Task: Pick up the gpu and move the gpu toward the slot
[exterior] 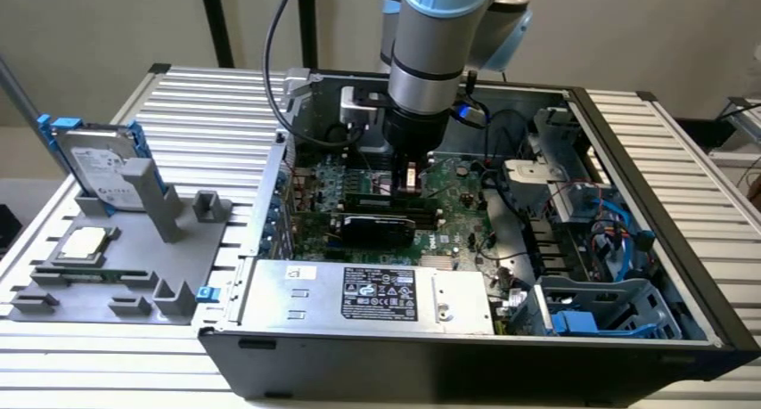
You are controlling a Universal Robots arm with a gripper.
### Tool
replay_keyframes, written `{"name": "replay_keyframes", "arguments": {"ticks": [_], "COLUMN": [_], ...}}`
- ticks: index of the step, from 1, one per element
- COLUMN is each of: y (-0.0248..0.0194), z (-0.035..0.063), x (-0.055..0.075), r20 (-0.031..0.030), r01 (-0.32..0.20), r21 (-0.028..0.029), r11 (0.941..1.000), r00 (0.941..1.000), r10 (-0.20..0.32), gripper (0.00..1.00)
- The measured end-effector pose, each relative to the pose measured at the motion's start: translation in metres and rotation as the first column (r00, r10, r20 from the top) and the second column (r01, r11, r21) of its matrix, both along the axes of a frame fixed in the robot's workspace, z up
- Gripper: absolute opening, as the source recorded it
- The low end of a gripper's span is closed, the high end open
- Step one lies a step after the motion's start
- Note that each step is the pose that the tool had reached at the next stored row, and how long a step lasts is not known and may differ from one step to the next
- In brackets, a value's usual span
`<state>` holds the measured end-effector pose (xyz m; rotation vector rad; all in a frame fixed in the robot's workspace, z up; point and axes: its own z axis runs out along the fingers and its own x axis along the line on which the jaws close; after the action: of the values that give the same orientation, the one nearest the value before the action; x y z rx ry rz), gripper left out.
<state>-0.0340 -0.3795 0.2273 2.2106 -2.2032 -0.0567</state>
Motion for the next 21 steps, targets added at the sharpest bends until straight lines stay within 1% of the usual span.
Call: {"name": "replay_keyframes", "arguments": {"ticks": [7,21], "y": [0.0001,0.0001], "z": [-0.0007,-0.0014], "x": [-0.0009,0.0001], "r20": [0.0020,0.0019], "r01": [0.000,0.000], "r21": [0.0002,0.0000], "r11": [1.0000,1.0000], "r00": [1.0000,1.0000], "r10": [0.000,0.000], "gripper": [0.14,0.14]}}
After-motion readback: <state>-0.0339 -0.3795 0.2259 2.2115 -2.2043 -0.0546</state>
